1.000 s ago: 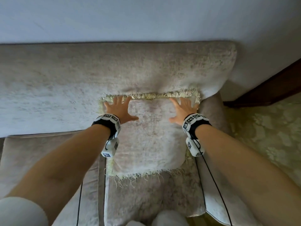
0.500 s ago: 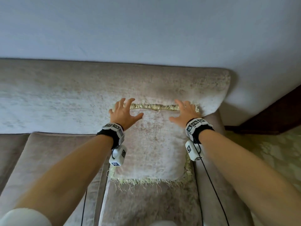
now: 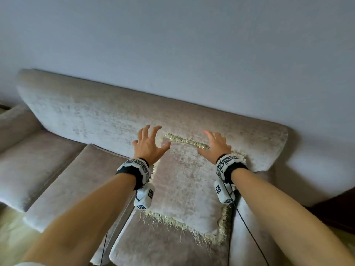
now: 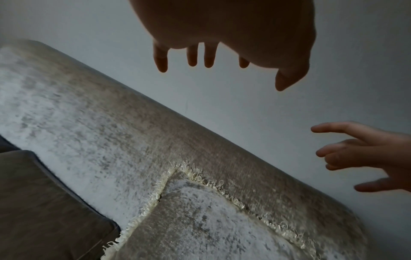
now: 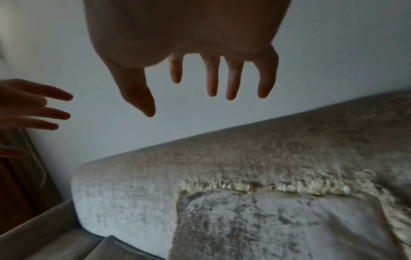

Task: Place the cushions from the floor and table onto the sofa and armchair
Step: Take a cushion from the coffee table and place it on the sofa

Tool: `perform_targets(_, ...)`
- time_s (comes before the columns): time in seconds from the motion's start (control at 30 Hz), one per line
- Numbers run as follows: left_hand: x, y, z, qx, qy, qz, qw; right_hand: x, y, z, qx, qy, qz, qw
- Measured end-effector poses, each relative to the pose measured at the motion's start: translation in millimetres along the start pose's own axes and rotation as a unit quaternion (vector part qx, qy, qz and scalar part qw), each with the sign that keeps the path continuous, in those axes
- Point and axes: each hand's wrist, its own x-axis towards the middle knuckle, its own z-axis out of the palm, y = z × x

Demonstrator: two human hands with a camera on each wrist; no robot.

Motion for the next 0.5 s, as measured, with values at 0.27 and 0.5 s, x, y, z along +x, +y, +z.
perform_targets(0.27, -55.6, -46.2, -50.0, 0.029, 0.051, -0.081, 0.995, -14.0, -66.2, 16.3, -0.008, -0.030, -0.095, 0.995)
perform_targets(0.5, -108.6, -127.2, -97.7, 0.047, 0.103, -0.176, 0.978, -29.9, -158.0, 60.7, -0.008, -0.076, -0.174, 0.982)
